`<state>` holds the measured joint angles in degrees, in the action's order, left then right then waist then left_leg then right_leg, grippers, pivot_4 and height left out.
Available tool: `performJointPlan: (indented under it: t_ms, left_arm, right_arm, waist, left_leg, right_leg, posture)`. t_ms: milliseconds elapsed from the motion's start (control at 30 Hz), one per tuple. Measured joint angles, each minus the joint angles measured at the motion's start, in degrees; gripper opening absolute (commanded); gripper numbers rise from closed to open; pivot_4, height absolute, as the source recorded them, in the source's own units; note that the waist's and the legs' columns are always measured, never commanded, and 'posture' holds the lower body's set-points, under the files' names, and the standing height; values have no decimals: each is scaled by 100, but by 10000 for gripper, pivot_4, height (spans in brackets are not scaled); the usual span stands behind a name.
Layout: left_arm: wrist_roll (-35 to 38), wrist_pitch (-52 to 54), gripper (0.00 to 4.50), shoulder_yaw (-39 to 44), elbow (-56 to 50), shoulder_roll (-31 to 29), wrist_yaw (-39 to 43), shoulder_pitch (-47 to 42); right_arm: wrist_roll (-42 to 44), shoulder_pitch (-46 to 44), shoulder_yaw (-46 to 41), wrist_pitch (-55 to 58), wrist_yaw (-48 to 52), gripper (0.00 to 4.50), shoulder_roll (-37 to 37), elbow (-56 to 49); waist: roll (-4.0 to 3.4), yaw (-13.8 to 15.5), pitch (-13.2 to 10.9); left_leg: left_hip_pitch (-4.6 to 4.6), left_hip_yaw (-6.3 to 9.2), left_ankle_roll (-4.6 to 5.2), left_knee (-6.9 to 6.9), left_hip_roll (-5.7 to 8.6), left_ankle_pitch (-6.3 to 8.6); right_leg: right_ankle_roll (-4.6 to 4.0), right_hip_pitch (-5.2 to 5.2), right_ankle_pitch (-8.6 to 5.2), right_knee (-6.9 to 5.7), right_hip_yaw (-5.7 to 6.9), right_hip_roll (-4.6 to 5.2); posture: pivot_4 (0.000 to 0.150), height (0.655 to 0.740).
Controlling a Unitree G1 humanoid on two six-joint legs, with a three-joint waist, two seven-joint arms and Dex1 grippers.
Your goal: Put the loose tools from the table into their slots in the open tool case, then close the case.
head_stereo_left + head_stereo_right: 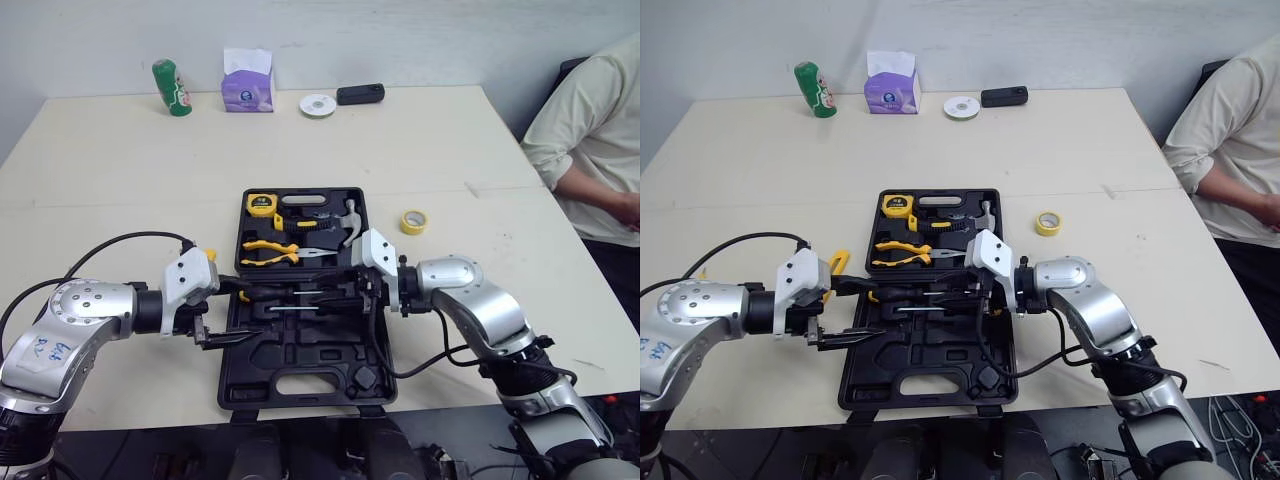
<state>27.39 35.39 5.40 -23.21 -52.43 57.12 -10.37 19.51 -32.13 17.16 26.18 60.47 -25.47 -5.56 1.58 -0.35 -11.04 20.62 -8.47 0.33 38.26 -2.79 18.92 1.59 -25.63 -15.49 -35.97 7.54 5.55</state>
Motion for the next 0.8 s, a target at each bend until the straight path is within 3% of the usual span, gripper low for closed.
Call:
performJointPlan:
  t_ms: [33,500,800]
  left_arm:
    - [0,19,45000,-13,0,5,-2,-24]
    - [-10,12,45000,-206,61,111,1,-100]
    - [-62,-117,45000,-211,157,165,15,-159]
  right_arm:
    - [-48,33,20,-80,5,434,4,83]
    - [-1191,-149,926,-520,69,434,-337,275]
    - [-1356,-9,940,-358,-113,434,-352,48]
  waist:
    - [0,-2,0]
    - [3,3,49]
    - [0,21,73]
  left_leg:
    - [0,0,0,0,0,0]
    - [-45,0,-2,-1,-1,0]
    - [-109,5,-15,-15,-4,38]
  right_leg:
    - [0,0,0,0,0,0]
    - [-1,42,-1,-1,-7,2]
    - [-10,110,-2,11,-7,3]
  posture:
    - [1500,7252]
    - [1500,7252]
    - [1500,7252]
